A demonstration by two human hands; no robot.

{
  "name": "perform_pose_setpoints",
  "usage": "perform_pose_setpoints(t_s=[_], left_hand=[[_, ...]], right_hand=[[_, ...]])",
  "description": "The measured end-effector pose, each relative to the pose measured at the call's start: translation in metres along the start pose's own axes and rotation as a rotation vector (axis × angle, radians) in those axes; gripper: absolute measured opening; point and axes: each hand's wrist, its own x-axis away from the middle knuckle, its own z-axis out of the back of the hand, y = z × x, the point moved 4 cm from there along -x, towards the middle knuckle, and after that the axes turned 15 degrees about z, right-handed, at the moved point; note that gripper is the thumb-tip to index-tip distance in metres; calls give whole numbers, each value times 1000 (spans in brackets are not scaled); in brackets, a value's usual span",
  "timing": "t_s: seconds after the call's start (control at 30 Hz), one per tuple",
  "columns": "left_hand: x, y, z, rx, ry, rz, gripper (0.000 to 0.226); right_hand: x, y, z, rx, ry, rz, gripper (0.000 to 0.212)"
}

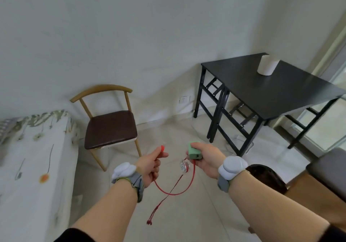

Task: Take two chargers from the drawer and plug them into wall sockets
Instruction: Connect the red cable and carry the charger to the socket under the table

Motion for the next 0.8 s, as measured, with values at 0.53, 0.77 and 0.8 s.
perform_pose_setpoints(t_s=[0.53,0.77,0.8], left_hand=[[-256,292,-3,-8,-13,-17,29],[-335,383,-23,-120,-51,64,28],[-345,395,-27,-123,-52,68,28]], right_hand=[[-347,-89,-82,239,6,-3,33],[-450,-116,-84,284,89,-35,37],[-465,-122,-83,284,93,-32,36]])
